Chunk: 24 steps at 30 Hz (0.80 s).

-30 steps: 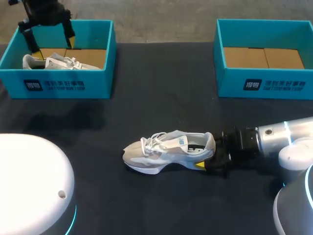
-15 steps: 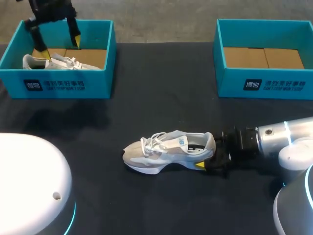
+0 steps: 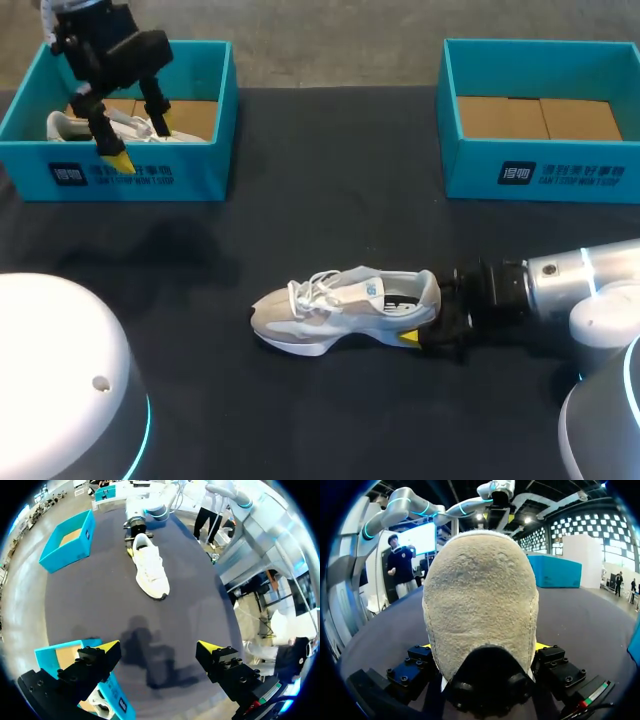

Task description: Take the shoe out of the shoebox, open the shoe tongue, remove and reinsert the insole, then place the shoe into the shoebox

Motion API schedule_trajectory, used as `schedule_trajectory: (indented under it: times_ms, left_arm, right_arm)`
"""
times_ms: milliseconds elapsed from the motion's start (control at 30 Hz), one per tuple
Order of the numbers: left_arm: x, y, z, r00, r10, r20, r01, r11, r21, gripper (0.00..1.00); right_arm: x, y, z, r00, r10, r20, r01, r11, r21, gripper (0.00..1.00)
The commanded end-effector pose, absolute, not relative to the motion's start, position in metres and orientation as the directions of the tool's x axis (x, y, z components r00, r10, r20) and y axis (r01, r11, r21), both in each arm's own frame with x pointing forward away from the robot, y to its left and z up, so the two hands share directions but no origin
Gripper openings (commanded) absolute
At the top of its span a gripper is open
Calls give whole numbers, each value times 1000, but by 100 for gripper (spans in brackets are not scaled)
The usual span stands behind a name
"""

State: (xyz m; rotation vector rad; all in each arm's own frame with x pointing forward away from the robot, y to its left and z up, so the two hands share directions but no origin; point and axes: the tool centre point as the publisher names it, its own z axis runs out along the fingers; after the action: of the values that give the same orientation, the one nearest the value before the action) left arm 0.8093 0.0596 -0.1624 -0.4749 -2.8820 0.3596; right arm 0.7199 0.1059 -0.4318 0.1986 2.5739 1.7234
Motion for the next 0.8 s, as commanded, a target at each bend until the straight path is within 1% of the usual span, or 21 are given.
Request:
schedule_trajectory:
  times_ms: [33,200,267,300,367,433,500,667,733,767,800]
  left_arm:
    - [804,62,-162,-939,327,105,290,919,-268,100]
    - [804,62,-162,-939,327,105,290,919,-268,100]
    - [794,44,-171,-971,194,138,156,957,-243,100]
    - [786,36,-176,-982,138,127,110,972,-209,100]
    - [769,17,-183,-988,-43,145,-61,991,-118,100]
    - [759,0,-185,-947,-273,171,-282,959,-28,100]
    - [750,-11,-189,-890,-439,127,-440,898,17,100]
    - [729,-23,-189,-787,-593,168,-604,797,-12,100]
    - [725,-28,-189,-759,-612,219,-626,780,10,100]
    - [724,-31,-188,-758,-620,203,-635,773,-7,100]
    - [722,-34,-188,-785,-608,120,-615,788,-31,100]
  right_arm:
    - [719,108,-433,-991,128,41,87,379,921,0]
    - [719,108,-433,-991,128,41,87,379,921,0]
    - [719,108,-433,-991,128,41,87,379,921,0]
    - [719,108,-433,-991,128,41,87,379,921,0]
    - [719,108,-433,-991,128,41,87,379,921,0]
    - [719,108,-433,-991,128,41,87,379,921,0]
    - [719,108,-433,-991,128,41,87,379,921,0]
    - [719,108,-433,-991,128,41,87,379,921,0]
    - [719,108,-433,-991,128,41,87,379,921,0]
    - [719,108,-433,-991,128,41,87,379,921,0]
    - [719,108,-433,-991,128,41,87,379,921,0]
